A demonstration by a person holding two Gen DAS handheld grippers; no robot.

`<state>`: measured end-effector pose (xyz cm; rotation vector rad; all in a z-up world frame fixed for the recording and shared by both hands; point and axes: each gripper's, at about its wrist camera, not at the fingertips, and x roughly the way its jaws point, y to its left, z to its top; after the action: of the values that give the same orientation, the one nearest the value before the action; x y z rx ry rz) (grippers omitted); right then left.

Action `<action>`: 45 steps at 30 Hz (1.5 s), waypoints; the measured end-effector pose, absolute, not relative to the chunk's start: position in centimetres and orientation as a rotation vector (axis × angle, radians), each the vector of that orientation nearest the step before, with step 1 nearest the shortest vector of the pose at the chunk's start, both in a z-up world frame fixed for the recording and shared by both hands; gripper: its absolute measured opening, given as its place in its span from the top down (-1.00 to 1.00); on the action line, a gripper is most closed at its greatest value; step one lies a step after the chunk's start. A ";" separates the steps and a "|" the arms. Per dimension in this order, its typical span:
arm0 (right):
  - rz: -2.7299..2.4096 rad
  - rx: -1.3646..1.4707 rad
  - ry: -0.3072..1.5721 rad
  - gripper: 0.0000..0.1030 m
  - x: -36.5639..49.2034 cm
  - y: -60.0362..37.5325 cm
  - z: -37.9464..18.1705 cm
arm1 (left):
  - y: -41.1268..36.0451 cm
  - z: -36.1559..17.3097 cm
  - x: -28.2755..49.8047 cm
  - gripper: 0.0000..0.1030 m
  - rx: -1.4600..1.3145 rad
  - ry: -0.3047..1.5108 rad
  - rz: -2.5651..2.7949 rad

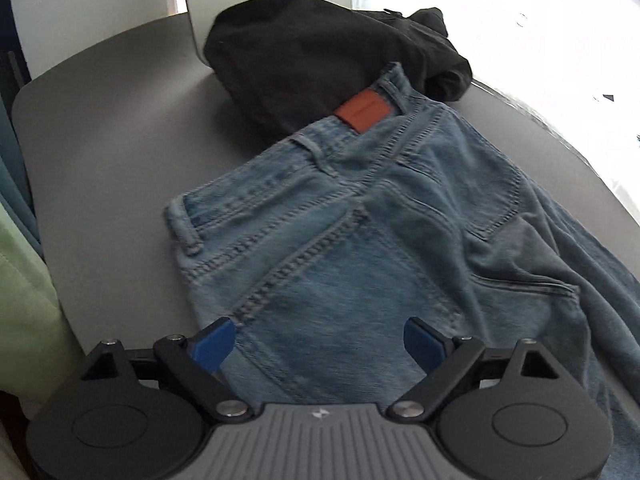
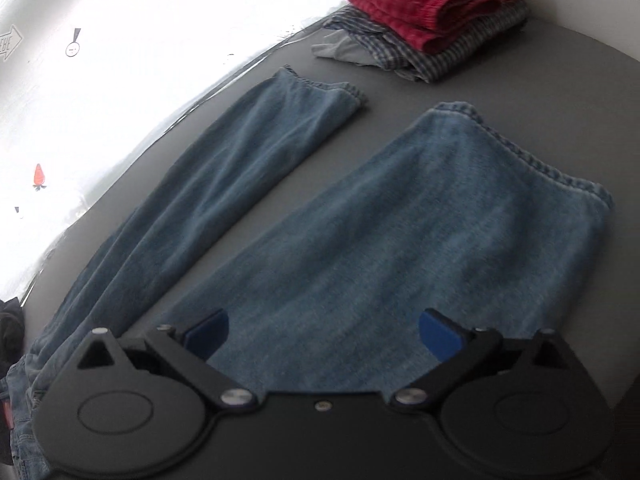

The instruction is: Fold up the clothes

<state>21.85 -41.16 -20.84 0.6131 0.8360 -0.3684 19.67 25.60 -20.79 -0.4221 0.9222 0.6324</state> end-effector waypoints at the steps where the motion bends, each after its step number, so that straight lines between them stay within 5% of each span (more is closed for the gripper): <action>1: -0.392 0.613 0.840 -0.99 21.2 -41.2 -20.9 | 26.6 -21.1 19.0 -0.77 -0.437 0.911 0.638; 7: -0.612 0.597 0.821 -0.99 18.0 -41.4 -20.9 | 31.6 -23.0 17.1 -0.41 -0.535 0.895 0.638; 21: -0.822 0.606 0.811 -0.96 14.4 -42.9 -22.1 | 34.2 -24.7 17.4 -0.44 -0.671 0.829 0.575; 24: -0.819 0.621 0.802 -0.78 14.4 -44.0 -22.7 | 34.1 -24.7 17.3 -0.37 -0.691 0.823 0.557; 29: -0.792 0.602 0.816 -0.22 16.4 -45.3 -23.9 | 33.6 -24.7 17.5 0.00 -0.679 0.815 0.586; 31: -0.809 0.571 0.839 -0.12 17.5 -45.1 -24.1 | 33.2 -24.6 18.0 0.42 -0.641 0.824 0.633; 32: -0.813 0.539 0.851 0.05 18.2 -44.7 -24.0 | 32.9 -24.5 18.3 0.57 -0.614 0.833 0.655; 33: -0.816 0.506 0.862 0.64 18.8 -44.3 -23.9 | 32.6 -24.4 18.5 0.65 -0.593 0.836 0.666; 34: -0.815 0.470 0.863 0.88 19.2 -43.9 -23.6 | 32.3 -24.2 18.8 0.74 -0.575 0.835 0.679; 45: -0.798 0.495 0.659 0.92 15.6 -42.6 -12.9 | 30.4 -13.5 16.0 0.78 -0.500 0.667 0.746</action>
<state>15.55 -42.60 -12.88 0.4953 0.6591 -0.7979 16.03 30.40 -13.47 -0.4997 0.6673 0.7459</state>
